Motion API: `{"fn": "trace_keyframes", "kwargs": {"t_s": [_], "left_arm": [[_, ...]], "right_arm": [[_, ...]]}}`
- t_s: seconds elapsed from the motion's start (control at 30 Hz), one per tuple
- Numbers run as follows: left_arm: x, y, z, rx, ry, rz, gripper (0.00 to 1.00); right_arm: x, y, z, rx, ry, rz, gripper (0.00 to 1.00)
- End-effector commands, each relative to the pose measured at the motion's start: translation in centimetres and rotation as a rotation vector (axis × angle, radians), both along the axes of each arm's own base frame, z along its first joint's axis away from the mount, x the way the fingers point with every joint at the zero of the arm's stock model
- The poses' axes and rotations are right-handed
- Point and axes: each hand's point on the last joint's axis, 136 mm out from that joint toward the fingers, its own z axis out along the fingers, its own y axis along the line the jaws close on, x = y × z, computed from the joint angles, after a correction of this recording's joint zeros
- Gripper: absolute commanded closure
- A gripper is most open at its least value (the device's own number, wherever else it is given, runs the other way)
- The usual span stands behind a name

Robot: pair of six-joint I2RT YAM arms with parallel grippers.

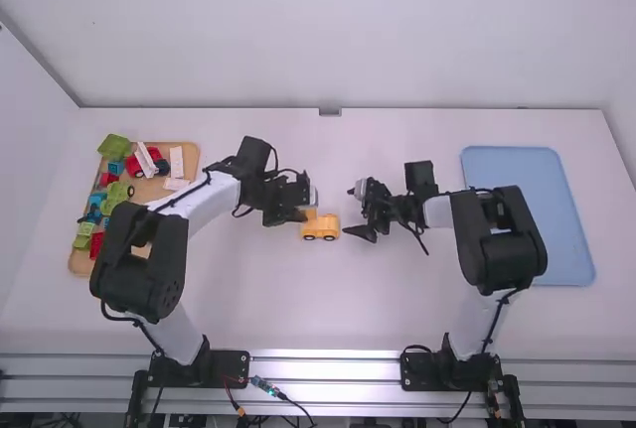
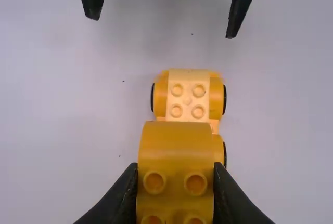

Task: Assemble lego blocks to make yellow taxi

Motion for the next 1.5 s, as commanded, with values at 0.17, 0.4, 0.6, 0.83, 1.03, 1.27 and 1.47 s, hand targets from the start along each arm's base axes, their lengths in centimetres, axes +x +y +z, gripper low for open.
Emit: {"fn": "trace_keyframes", "kwargs": {"t_s": [0.17,0.4,0.6,0.83,1.03,1.27,1.47], "left_arm": [[-1.2,-1.3,1.5,-0.088,-0.002,-0.059,0.98],[-2.0,-1.8,1.6,-0.102,-0.025,-0.130,0.98],[-2.0,-1.8,1.1,-0.106,-0.039,-0.124,0.98],[-1.6,-1.9,1.2,-0.111,-0.042,-0.110,0.98],[-1.3,-1.5,0.7,-0.071,-0.033,-0.073,0.98],[-1.2,-1.2,0.5,-0.053,-0.023,-0.054,0.98],[-1.2,-1.3,-0.1,-0.060,-0.045,-0.055,0.98]], "right_arm": [[-2.4,0.4,1.4,0.056,-0.080,-0.012,0.01],[-2.4,1.0,0.9,0.123,-0.063,-0.024,0.01],[-2.3,3.3,-0.7,0.154,-0.039,0.092,0.00],[-2.1,4.9,-2.5,0.149,-0.009,0.130,0.01],[-1.9,6.8,-4.5,0.126,0.028,0.146,0.01],[-1.8,6.8,-4.9,0.132,0.023,0.150,0.07],[-1.7,6.4,-5.3,0.117,0.000,0.078,0.13]]}}
